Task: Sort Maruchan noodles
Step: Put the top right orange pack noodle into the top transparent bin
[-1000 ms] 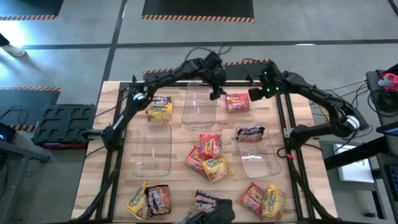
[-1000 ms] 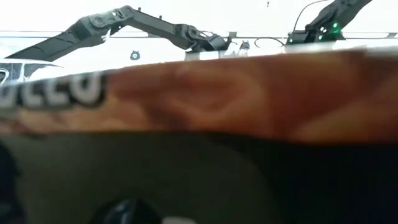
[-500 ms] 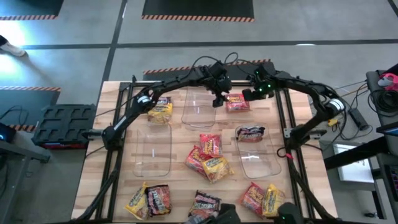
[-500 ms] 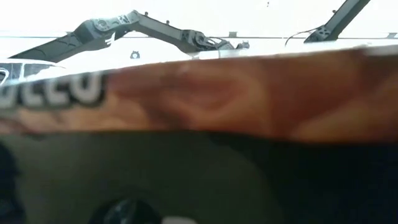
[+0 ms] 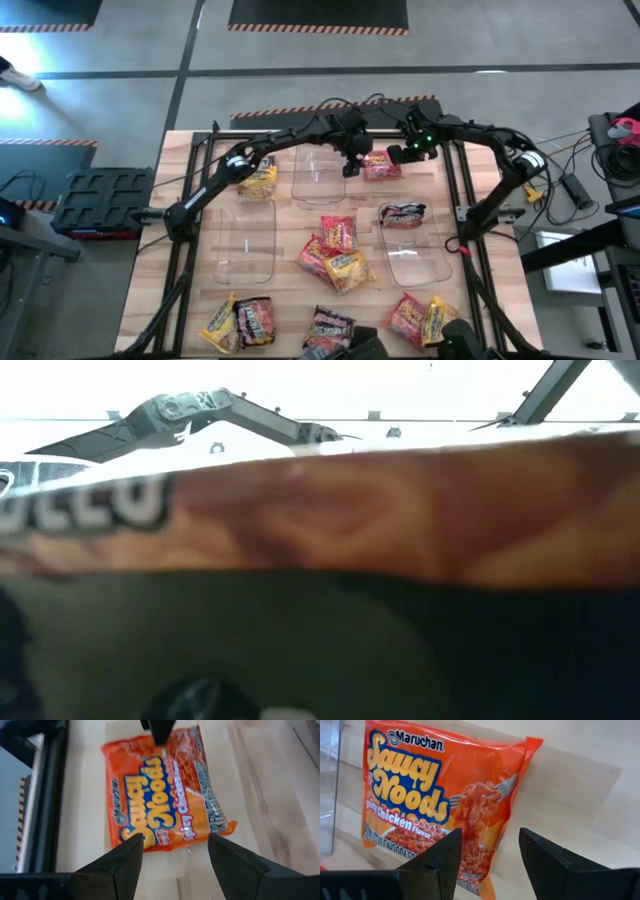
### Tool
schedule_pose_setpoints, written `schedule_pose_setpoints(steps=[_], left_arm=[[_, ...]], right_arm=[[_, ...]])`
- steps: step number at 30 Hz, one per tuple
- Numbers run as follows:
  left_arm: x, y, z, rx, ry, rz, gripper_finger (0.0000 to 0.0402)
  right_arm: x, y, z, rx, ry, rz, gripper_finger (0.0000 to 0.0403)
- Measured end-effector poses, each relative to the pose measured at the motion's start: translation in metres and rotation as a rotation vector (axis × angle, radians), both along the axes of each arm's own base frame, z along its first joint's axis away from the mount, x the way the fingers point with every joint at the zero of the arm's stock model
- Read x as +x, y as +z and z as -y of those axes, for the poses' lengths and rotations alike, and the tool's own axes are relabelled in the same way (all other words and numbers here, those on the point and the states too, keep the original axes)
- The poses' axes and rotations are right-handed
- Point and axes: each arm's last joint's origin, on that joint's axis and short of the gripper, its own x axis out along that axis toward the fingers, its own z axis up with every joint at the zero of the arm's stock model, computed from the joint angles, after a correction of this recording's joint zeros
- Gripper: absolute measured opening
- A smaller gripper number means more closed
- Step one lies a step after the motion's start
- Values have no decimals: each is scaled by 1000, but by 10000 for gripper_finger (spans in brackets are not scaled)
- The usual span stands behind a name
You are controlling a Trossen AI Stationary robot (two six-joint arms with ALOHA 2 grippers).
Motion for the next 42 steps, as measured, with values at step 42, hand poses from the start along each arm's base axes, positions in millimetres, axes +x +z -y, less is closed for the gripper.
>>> schedule_pose_setpoints(steps=[42], left_arm=[[20,-10,39,40,94,-47,206]], right_arm=[[5,7,7,-105,46,69,185]])
